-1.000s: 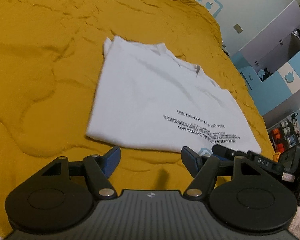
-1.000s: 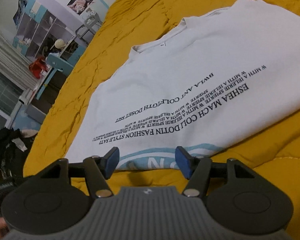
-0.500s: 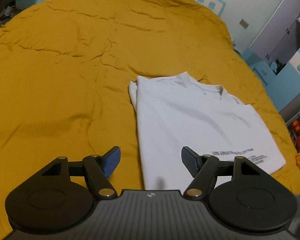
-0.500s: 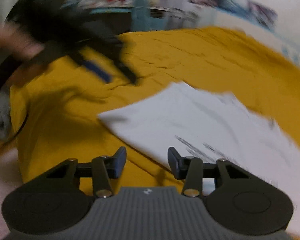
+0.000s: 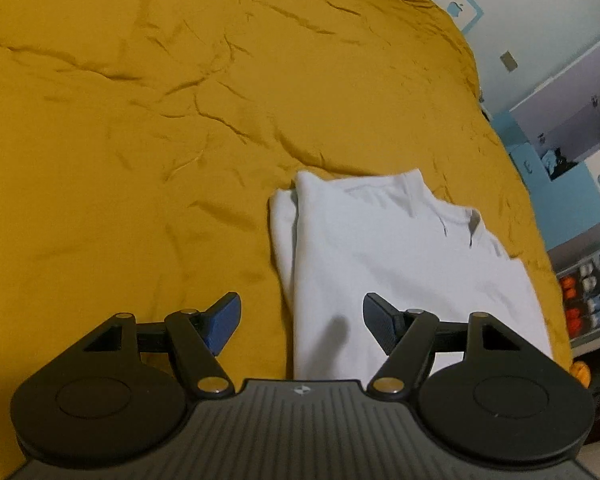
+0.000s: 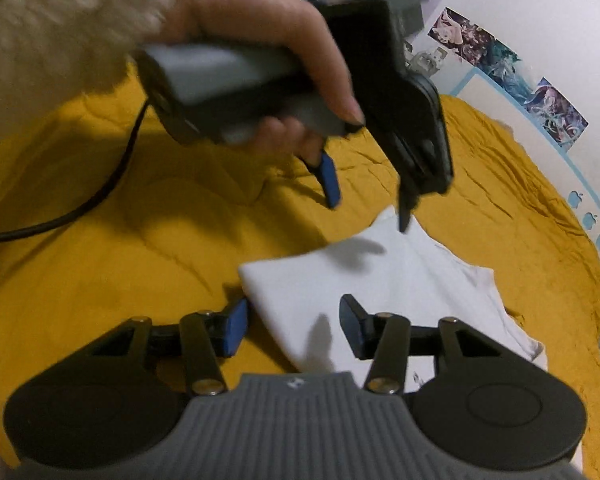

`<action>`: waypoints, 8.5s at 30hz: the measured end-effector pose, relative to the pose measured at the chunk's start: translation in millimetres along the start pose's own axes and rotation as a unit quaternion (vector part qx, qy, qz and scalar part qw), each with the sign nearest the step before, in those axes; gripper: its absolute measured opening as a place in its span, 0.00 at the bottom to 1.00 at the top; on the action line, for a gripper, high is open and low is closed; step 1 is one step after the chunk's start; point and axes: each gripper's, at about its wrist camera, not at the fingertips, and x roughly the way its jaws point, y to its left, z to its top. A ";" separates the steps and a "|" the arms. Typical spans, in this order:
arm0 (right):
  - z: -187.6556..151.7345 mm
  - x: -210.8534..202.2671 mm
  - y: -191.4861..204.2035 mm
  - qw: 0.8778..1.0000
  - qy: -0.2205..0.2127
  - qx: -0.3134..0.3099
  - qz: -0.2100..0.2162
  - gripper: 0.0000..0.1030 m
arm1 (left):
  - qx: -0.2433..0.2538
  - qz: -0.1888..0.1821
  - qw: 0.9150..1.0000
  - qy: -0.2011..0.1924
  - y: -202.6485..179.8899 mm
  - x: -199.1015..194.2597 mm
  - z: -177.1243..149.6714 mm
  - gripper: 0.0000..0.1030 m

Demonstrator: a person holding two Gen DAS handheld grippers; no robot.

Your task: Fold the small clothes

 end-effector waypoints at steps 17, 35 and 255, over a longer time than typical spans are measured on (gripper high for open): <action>-7.3 -0.8 8.6 1.000 -0.024 0.021 0.001 0.35 | -0.020 -0.101 0.995 0.009 3.8 58.3 29.4 0.46; -32.8 -72.3 -88.6 0.970 -0.096 0.225 -0.014 0.02 | -0.018 -0.137 0.990 -0.041 -96.0 25.5 48.6 0.17; -373.2 -141.1 -334.1 0.850 -0.007 0.525 0.042 0.01 | 0.186 -0.017 0.982 -0.013 -228.4 8.9 -195.0 0.05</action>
